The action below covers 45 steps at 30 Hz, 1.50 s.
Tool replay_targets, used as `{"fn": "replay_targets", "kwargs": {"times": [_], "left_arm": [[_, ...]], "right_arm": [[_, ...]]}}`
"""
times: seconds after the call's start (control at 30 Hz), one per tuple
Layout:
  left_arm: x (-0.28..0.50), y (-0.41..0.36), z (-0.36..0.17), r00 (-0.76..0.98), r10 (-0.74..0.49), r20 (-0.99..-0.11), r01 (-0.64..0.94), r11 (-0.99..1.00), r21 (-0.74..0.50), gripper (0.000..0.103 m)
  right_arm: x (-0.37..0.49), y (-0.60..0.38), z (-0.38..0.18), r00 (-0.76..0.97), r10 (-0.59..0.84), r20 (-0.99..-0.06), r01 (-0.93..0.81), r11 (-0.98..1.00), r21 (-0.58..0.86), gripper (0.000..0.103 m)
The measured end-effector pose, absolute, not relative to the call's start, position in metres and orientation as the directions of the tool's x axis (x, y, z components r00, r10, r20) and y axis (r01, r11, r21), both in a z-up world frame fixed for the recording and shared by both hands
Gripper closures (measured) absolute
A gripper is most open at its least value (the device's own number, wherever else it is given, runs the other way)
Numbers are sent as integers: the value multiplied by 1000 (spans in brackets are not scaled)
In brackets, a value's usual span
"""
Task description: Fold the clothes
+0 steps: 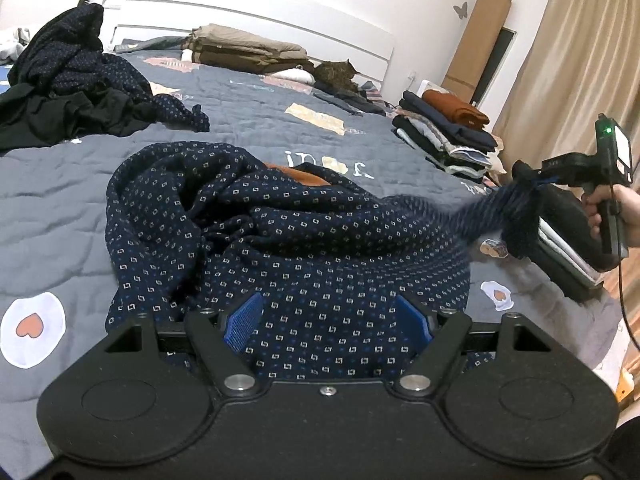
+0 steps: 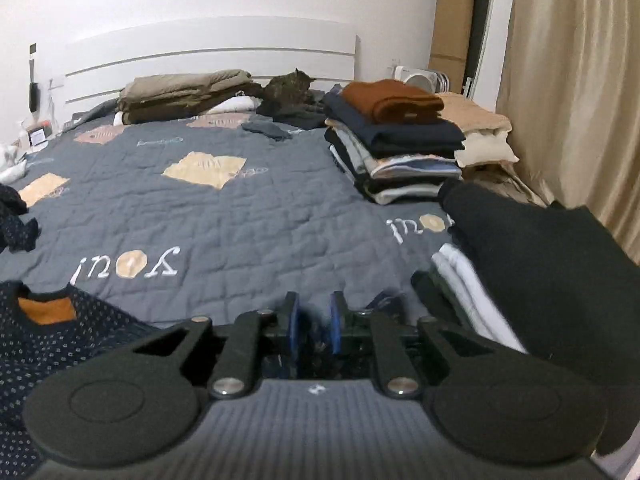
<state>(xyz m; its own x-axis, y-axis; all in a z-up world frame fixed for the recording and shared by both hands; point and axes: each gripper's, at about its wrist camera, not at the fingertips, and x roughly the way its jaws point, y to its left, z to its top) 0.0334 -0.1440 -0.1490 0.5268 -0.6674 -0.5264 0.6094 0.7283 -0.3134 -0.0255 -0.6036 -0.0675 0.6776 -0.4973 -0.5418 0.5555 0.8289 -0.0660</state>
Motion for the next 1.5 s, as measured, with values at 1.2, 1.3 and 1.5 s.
{"fn": "replay_targets", "kwargs": {"times": [1.2, 1.3, 1.5], "left_arm": [[-92, -224, -190, 331, -707, -625, 896, 442, -25, 31], [-83, -233, -202, 345, -670, -658, 883, 468, -14, 80], [-47, -212, -187, 380, -669, -638, 808, 576, -123, 89]], "right_arm": [[-177, -394, -166, 634, 109, -765, 10, 989, 149, 55], [-178, -397, -166, 652, 107, -751, 21, 987, 159, 55], [-173, -395, -167, 692, 124, -711, 7, 984, 179, 54]]}}
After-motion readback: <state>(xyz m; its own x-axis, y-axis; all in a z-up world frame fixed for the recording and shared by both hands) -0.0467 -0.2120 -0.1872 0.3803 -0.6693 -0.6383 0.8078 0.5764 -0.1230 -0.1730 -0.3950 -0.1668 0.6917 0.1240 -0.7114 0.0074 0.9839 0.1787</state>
